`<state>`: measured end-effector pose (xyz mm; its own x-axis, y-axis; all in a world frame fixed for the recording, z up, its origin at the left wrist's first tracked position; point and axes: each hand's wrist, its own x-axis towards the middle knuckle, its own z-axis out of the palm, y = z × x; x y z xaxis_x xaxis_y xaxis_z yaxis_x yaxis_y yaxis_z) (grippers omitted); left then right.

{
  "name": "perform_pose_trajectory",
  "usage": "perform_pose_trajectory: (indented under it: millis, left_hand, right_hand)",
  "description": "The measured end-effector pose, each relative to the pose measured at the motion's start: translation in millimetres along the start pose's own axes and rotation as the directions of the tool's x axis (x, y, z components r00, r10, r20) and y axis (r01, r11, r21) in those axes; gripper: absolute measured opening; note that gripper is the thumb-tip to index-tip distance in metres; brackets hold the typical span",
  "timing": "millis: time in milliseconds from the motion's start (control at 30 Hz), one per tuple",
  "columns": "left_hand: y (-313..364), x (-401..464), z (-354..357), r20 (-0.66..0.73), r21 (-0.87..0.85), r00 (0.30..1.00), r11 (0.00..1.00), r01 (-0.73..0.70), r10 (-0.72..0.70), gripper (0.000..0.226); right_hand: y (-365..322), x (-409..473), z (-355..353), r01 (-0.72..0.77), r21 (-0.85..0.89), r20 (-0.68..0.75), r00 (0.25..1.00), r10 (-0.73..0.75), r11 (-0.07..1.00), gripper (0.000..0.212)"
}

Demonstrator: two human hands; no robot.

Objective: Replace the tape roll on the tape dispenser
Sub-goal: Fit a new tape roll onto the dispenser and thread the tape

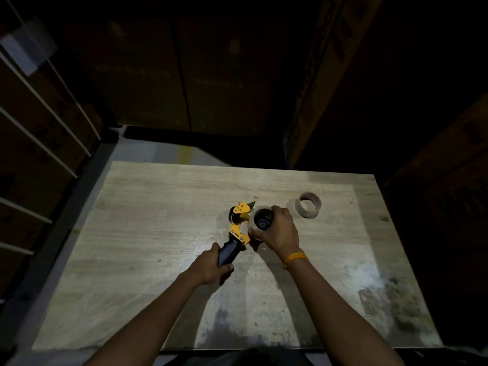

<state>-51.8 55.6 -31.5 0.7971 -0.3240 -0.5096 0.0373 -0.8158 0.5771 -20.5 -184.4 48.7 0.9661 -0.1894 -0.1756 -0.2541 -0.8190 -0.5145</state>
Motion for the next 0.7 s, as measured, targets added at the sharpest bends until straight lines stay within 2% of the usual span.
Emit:
perform_pose_trajectory:
  millis: [100, 367, 500, 600, 700]
  left_hand:
    - [-1, 1, 1, 0.01, 0.021, 1.0, 1.0, -0.01, 0.009, 0.057]
    - [-5, 9, 1, 0.049, 0.061, 0.999, 0.998, -0.025, 0.022, 0.059]
    - [-3, 10, 2, 0.056, 0.086, 0.998, 0.996, -0.038, 0.033, 0.058]
    - [-3, 11, 0, 0.073, 0.084, 0.997, 0.996, -0.033, 0.027, 0.059]
    - [-1, 11, -1, 0.092, 0.091, 0.996, 0.996, -0.025, 0.016, 0.062]
  right_hand:
    - [1, 6, -5, -0.006, -0.023, 0.041, 0.999, 0.007, 1.0, 0.096]
    - [1, 28, -11, -0.083, -0.103, 0.118, 0.988, 0.095, 0.991, 0.084]
    - [-15, 22, 1, -0.113, -0.163, 0.17, 0.975, 0.14, 0.98, 0.088]
    - [-20, 17, 10, -0.193, -0.121, 0.121, 0.971, 0.207, 0.974, 0.097]
    - [-23, 19, 10, -0.207, -0.116, 0.09, 0.972, 0.218, 0.971, 0.102]
